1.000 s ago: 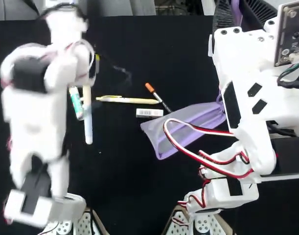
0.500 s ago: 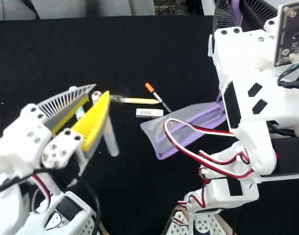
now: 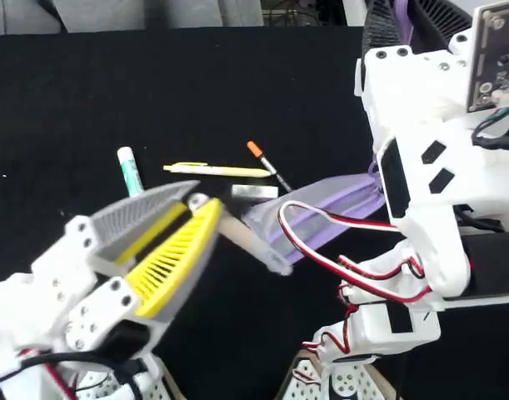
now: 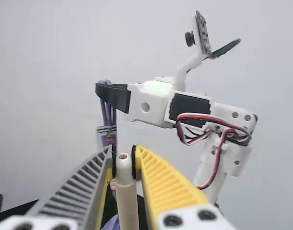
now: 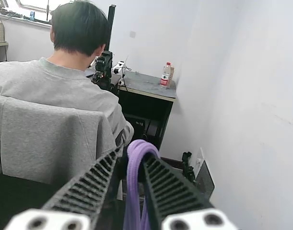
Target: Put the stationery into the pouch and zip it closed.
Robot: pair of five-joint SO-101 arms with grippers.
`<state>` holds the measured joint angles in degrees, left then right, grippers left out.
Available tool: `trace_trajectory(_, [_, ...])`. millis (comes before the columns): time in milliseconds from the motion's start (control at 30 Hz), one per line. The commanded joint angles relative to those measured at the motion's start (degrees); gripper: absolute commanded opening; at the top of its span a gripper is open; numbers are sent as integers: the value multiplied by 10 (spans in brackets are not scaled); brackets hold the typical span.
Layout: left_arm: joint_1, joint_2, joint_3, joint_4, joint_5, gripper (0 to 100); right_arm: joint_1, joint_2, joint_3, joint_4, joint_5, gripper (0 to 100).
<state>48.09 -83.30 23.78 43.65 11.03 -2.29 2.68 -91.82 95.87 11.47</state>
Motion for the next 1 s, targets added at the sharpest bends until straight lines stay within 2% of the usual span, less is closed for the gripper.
trace_trajectory(0, [45, -6, 3, -30, 4, 28, -8, -9, -3, 1, -4, 11])
trace_trajectory(133, [46, 3, 29, -40, -8, 28, -8, -9, -3, 1, -4, 11])
trace_trajectory(267, [1, 4, 98, -84, -63, 28, -8, -9, -3, 1, -3, 11])
trace_trajectory(500, [-53, -12, 217, -175, -70, 28, -8, -9, -4, 1, -3, 11])
trace_trajectory(767, [-61, -34, 353, -271, -212, 28, -8, -9, -4, 1, -4, 11])
trace_trajectory(967, [-59, -71, 435, -280, -265, 30, -8, -9, -4, 1, -4, 11])
